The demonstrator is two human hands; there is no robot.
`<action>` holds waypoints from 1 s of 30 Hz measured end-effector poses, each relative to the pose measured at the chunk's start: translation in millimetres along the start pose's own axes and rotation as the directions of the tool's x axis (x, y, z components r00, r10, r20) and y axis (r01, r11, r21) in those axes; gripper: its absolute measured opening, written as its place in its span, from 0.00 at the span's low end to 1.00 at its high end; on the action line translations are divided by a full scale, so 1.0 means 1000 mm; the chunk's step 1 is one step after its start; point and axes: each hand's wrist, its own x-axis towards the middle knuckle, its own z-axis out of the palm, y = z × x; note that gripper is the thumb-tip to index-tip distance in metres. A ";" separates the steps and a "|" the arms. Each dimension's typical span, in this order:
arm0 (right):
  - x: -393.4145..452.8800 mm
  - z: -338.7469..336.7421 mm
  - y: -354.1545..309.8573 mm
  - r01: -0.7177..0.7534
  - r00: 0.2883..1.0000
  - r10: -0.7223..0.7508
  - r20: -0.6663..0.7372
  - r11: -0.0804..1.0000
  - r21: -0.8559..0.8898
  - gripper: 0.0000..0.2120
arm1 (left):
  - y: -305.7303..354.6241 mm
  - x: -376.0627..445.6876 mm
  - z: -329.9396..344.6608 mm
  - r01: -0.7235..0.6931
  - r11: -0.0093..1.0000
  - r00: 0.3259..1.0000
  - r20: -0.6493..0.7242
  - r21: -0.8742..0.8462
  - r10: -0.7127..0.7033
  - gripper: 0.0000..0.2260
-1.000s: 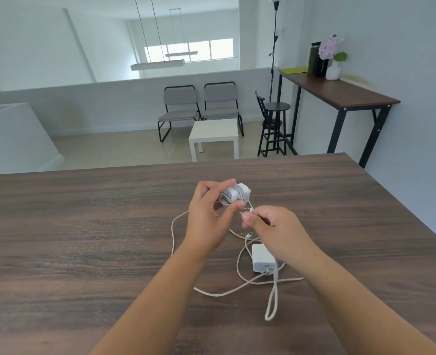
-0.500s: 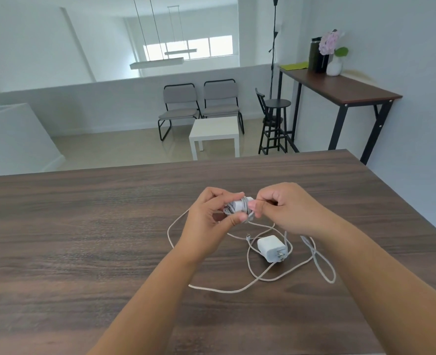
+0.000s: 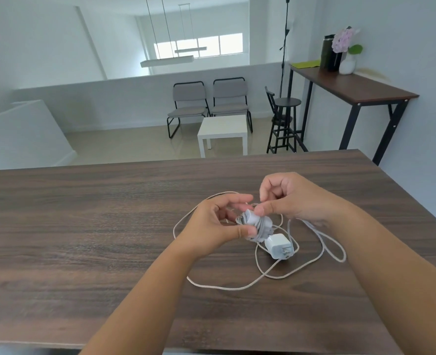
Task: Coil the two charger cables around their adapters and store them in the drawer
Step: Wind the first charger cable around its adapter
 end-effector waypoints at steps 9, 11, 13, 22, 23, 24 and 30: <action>-0.003 -0.021 0.034 -0.200 0.952 0.059 0.300 0.862 0.466 0.13 | 0.003 -0.005 -0.008 0.102 0.945 0.972 0.235 -0.310 -0.028 0.19; -0.001 -0.019 0.033 -0.171 0.957 0.062 0.284 0.910 0.377 0.10 | 0.001 -0.004 -0.004 0.138 0.915 0.965 0.258 -0.378 -0.039 0.19; 0.000 -0.014 0.026 -0.083 0.981 0.031 0.190 0.958 0.275 0.05 | -0.001 -0.003 -0.004 0.176 0.884 0.964 0.259 -0.432 -0.065 0.18; 0.003 -0.023 0.044 0.430 0.705 -0.582 0.404 -0.101 -0.897 0.09 | -0.008 0.007 0.003 0.283 0.944 0.954 0.150 -0.170 -0.259 0.09; 0.005 -0.022 0.049 0.413 0.693 -0.582 0.426 -0.163 -0.896 0.08 | -0.008 0.009 0.005 0.292 0.941 0.953 0.137 -0.169 -0.271 0.09; 0.007 -0.021 0.054 0.397 0.689 -0.587 0.425 -0.184 -0.899 0.08 | -0.009 0.011 0.007 0.302 0.938 0.951 0.121 -0.171 -0.285 0.08; 0.024 -0.009 0.082 0.430 0.796 -0.519 0.312 0.122 -0.895 0.08 | -0.019 0.013 0.009 0.381 0.906 0.924 0.049 -0.185 -0.379 0.09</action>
